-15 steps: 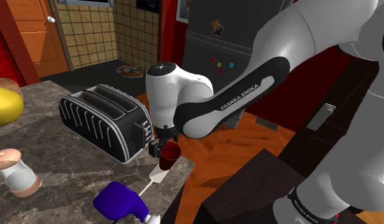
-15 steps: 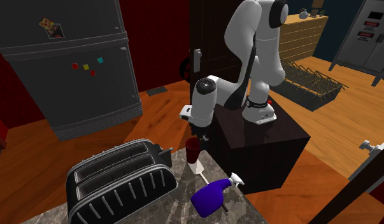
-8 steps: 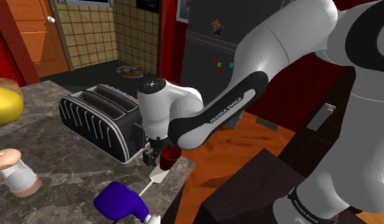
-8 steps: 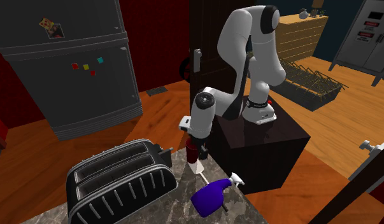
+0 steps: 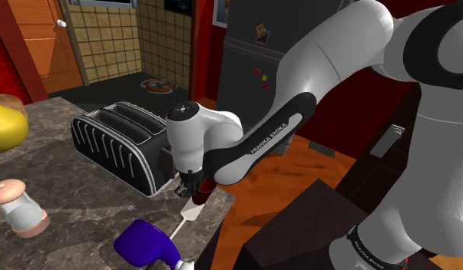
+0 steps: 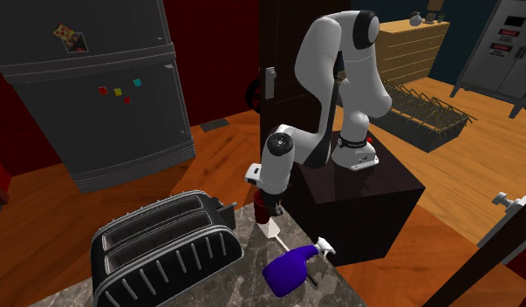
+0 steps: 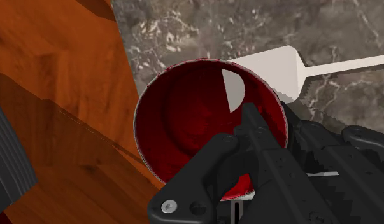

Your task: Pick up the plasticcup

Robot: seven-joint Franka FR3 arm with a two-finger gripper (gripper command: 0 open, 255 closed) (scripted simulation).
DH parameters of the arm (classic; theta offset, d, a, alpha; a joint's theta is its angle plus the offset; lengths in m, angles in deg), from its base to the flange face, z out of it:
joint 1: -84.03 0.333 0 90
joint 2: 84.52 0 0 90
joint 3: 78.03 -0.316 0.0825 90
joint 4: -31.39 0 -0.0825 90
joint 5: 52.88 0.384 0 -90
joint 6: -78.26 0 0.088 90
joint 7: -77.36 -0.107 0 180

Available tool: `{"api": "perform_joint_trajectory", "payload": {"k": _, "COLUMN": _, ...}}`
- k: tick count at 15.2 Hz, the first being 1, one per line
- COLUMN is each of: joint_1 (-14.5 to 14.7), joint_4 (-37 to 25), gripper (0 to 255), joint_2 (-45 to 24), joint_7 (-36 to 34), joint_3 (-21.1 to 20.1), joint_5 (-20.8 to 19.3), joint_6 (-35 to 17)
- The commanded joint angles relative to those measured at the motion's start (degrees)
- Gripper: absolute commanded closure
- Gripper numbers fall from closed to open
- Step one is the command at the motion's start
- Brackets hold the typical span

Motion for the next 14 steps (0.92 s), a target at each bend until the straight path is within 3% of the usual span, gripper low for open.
{"api": "perform_joint_trajectory", "payload": {"k": 1, "joint_1": 0.01, "joint_4": 0.0, "gripper": 255, "joint_2": -0.02, "joint_7": -0.01, "joint_3": 0.0, "joint_5": -0.02, "joint_6": -0.02}}
{"api": "perform_joint_trajectory", "payload": {"k": 6, "joint_1": -0.02, "joint_4": 0.13, "gripper": 255, "joint_2": 0.06, "joint_7": -0.02, "joint_3": -0.02, "joint_5": 0.0, "joint_6": -0.08}}
{"api": "perform_joint_trajectory", "payload": {"k": 14, "joint_1": -1.59, "joint_4": 0.02, "gripper": 255, "joint_2": 5.09, "joint_7": 3.41, "joint_3": -2.23, "joint_5": 4.35, "joint_6": 4.04}}
